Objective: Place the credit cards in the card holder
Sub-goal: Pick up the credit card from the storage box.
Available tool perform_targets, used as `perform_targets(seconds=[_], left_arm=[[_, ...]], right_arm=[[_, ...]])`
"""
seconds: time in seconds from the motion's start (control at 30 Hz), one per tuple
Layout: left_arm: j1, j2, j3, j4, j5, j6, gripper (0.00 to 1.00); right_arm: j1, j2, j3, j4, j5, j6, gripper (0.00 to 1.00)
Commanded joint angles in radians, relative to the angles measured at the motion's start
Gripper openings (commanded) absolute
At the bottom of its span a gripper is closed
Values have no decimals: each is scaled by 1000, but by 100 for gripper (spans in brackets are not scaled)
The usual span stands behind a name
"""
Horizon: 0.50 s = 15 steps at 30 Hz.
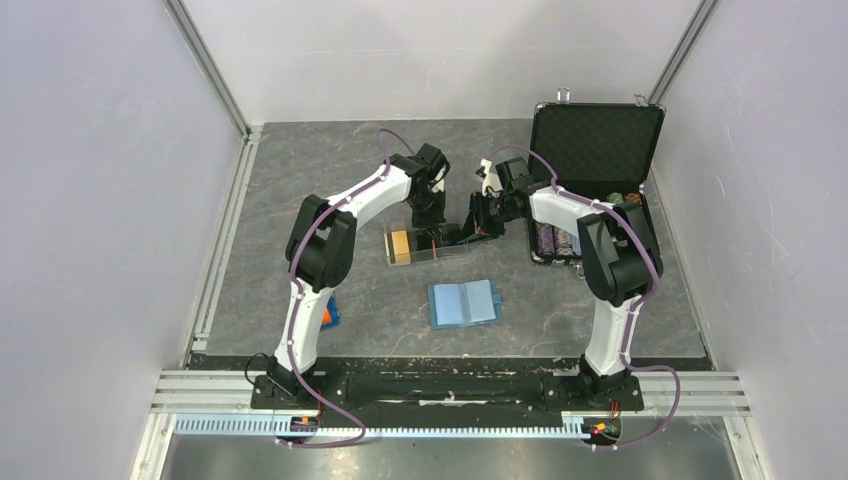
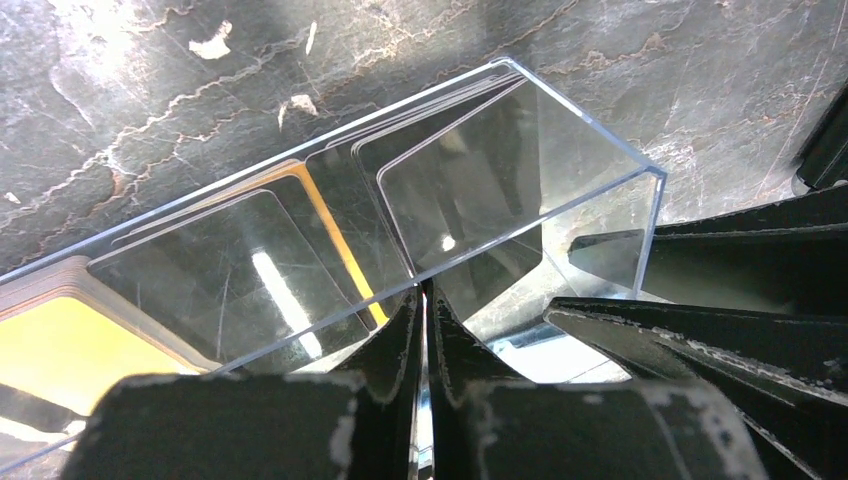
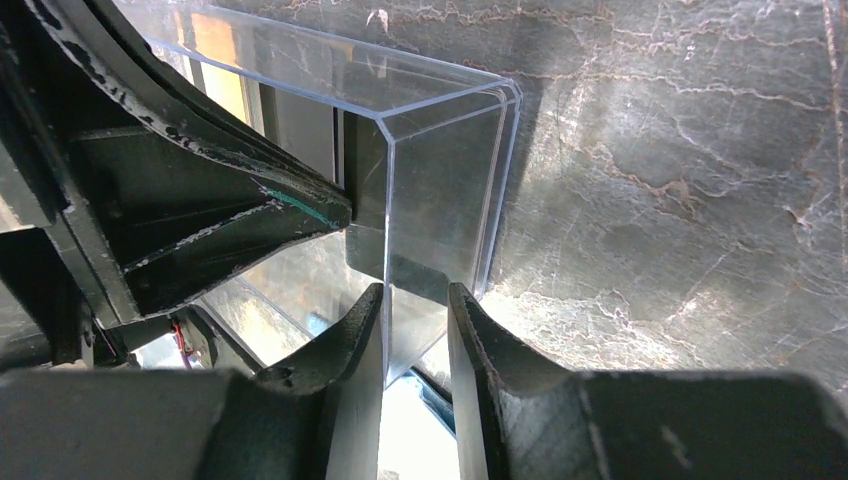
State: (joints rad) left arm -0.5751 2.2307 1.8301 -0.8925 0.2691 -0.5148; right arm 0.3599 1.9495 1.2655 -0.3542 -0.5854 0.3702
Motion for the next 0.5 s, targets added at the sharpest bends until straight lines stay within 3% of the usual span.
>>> perform_targets(seconds=[0.0,0.47], left_arm=[[-6,13,66,8,-17,39,8],[-8,11,65,63,62,1,20]], right_arm=[[10,-12,-11,-64,3,-13,26],[34,-37,-28,-56,-42,38,26]])
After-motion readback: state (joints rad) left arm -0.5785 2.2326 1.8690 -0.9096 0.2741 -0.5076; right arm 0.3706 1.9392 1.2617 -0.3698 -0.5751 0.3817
